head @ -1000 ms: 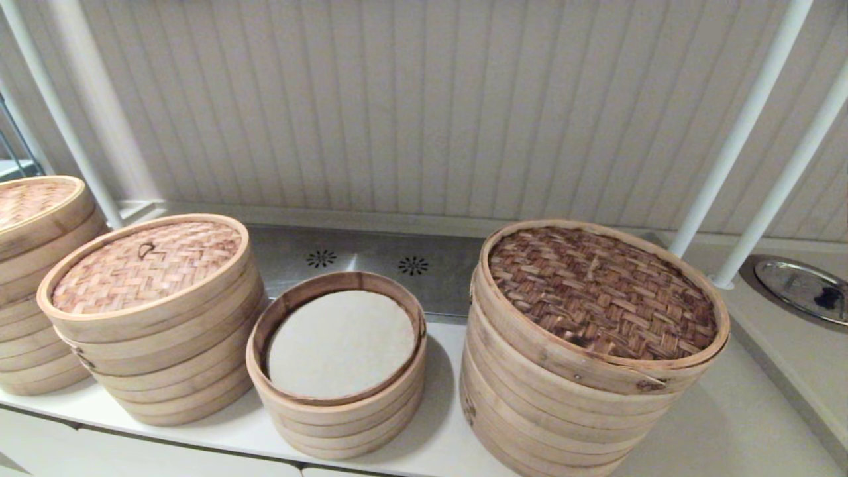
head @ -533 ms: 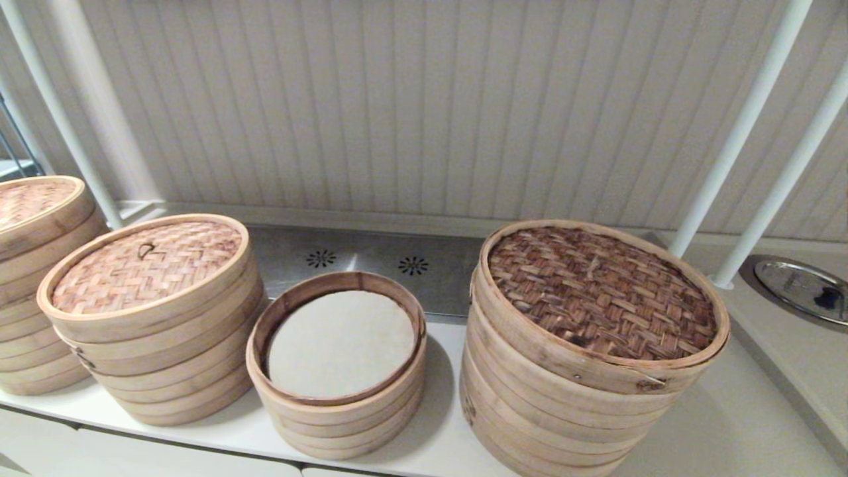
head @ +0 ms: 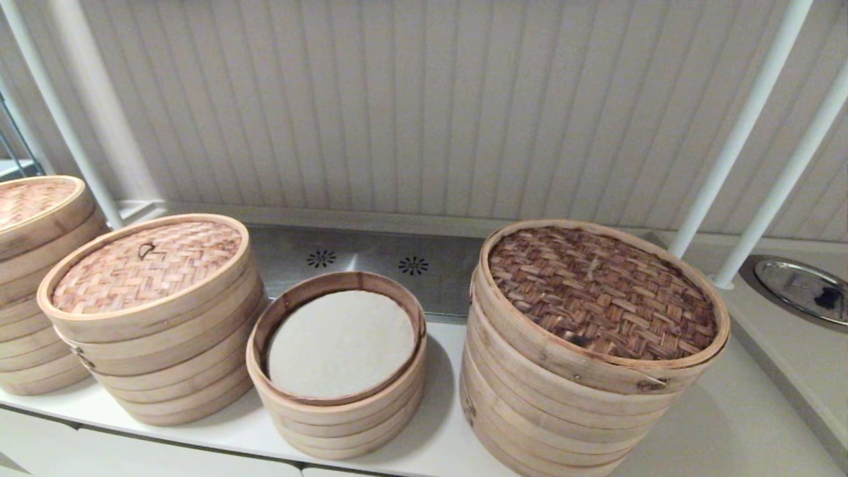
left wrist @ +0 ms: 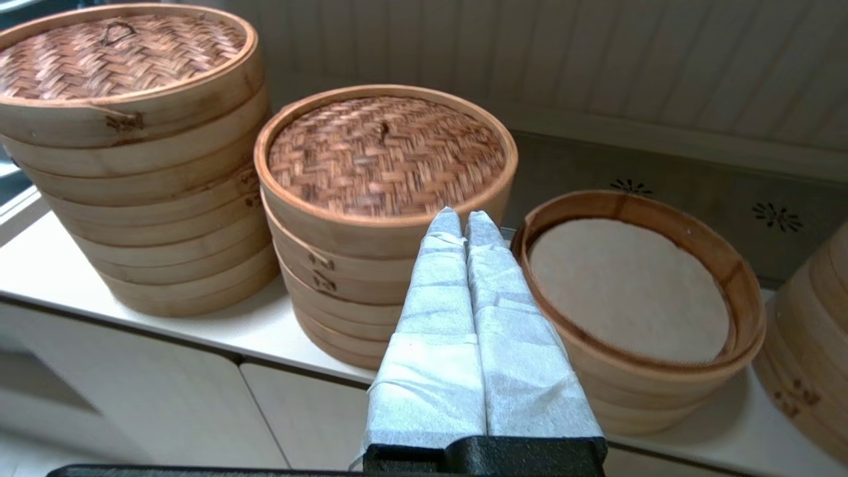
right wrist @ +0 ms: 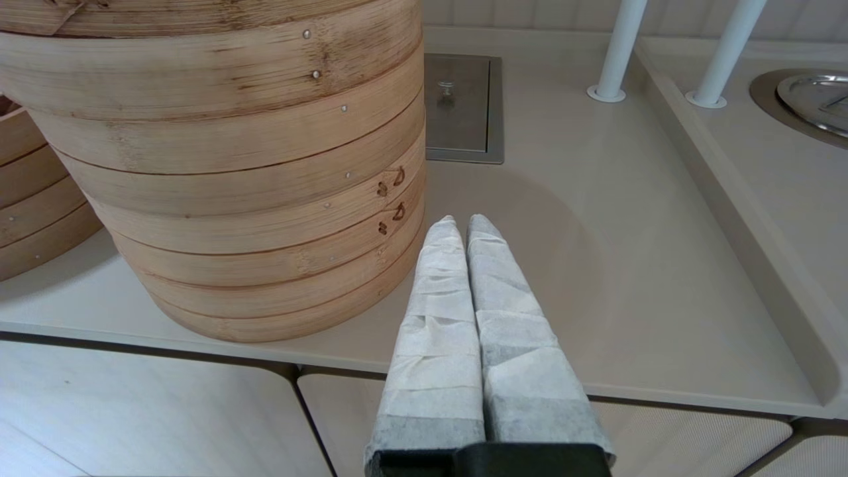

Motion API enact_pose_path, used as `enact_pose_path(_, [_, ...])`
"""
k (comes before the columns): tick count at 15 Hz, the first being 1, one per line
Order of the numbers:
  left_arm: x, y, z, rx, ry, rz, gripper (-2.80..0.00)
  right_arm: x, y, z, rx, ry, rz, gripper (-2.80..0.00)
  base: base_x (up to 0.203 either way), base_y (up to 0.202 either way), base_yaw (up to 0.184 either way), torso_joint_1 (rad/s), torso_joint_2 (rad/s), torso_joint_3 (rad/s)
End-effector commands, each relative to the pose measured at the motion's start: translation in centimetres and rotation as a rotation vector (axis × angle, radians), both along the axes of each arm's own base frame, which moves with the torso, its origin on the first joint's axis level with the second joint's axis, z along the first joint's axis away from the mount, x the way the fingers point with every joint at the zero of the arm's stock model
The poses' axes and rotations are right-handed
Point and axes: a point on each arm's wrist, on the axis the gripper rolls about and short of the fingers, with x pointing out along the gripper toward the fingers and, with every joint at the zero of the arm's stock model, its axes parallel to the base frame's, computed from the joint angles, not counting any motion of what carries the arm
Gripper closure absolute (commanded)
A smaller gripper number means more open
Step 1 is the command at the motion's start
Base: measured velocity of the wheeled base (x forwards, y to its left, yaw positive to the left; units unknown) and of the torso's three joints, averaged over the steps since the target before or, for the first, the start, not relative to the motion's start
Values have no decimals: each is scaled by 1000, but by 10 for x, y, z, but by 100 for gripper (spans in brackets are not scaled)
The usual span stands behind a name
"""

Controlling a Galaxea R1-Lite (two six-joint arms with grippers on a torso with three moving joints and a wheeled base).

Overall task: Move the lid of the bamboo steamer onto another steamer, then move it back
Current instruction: Pick up the steamer

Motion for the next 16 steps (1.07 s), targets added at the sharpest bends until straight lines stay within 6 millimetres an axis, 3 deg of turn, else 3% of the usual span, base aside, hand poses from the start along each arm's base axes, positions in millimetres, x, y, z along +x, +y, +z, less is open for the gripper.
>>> enact_pose_path(1, [44,1,29,-9,128,9,0,0,0,0,0,2,0,0,0,0,0,0,0,0])
enact_pose_path(4, [88,2,56,-34,301,33,0,0,0,0,0,1,0,0,0,0,0,0,0,0])
enact_pose_path(7, [148,10,63,-82,458,90,0,0,0,0,0,2,0,0,0,0,0,0,0,0])
enact_pose_path(9, [190,23,52,-124,563,129,0,0,0,0,0,1,0,0,0,0,0,0,0,0])
enact_pose_path(13, [256,51,27,-196,703,139,0,0,0,0,0,1,0,0,0,0,0,0,0,0])
enact_pose_path(16, [290,64,14,-218,748,150,0,0,0,0,0,2,0,0,0,0,0,0,0,0])
